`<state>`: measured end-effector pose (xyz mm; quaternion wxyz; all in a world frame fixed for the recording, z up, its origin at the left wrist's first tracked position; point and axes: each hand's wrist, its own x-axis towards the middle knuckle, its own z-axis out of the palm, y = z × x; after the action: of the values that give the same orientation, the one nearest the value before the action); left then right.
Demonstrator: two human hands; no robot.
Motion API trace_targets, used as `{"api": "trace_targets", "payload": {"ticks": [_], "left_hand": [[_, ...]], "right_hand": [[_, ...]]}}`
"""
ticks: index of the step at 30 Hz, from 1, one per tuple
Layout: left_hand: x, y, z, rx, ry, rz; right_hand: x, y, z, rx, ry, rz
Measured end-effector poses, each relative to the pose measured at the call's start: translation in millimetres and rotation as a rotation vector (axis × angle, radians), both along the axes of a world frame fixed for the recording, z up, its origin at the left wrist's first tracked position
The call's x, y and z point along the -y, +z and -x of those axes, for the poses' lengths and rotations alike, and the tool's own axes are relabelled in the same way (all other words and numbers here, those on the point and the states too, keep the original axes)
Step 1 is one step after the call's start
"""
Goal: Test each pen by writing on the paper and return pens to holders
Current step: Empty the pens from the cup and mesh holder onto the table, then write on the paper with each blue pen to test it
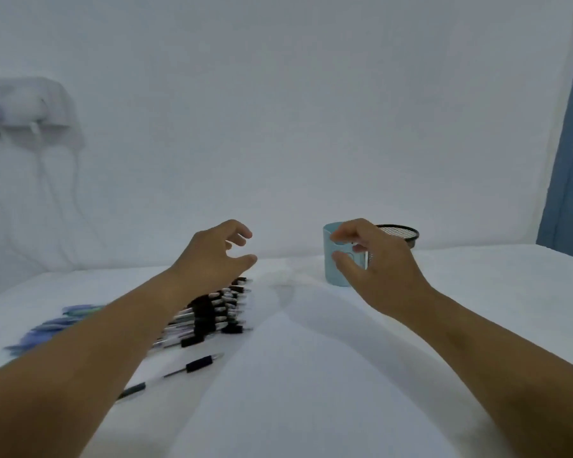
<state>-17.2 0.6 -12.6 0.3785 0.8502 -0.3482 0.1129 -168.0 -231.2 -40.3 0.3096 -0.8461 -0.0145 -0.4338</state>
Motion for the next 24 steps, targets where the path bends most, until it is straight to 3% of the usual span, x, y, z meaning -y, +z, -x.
{"api": "trace_targets", "payload": {"ticks": [4, 7, 13, 17, 21, 24], "left_hand": [[-69.5, -2.3, -5.5, 0.048, 0.038, -0.151], [-105.5, -8.0, -5.1, -0.017, 0.022, -0.228], [-141.0, -22.3, -1.6, -0.146, -0.133, -0.487], [-145.8, -36.1, -6.0, -0.066, -0.142, -0.355], [-148.9, -48.2, -11.9, 0.083, -0.133, -0.213], [-149.7, -53.5, -10.1, 0.101, -0.087, -0.23]], "right_hand": [[-36.3, -5.1, -22.5, -0.236, 0.135, 0.16], [-55.9, -9.8, -38.8, -0.398, 0.208, 0.287], [-116.8, -24.4, -41.5, -0.308, 0.491, 0.556], [-133.0, -32.0, -46.0, -0.336, 0.504, 0.654], [-130.9, -29.6, -44.0, -0.323, 0.45, 0.613], [-114.1, -20.8, -40.9, -0.394, 0.394, 0.578]]}}
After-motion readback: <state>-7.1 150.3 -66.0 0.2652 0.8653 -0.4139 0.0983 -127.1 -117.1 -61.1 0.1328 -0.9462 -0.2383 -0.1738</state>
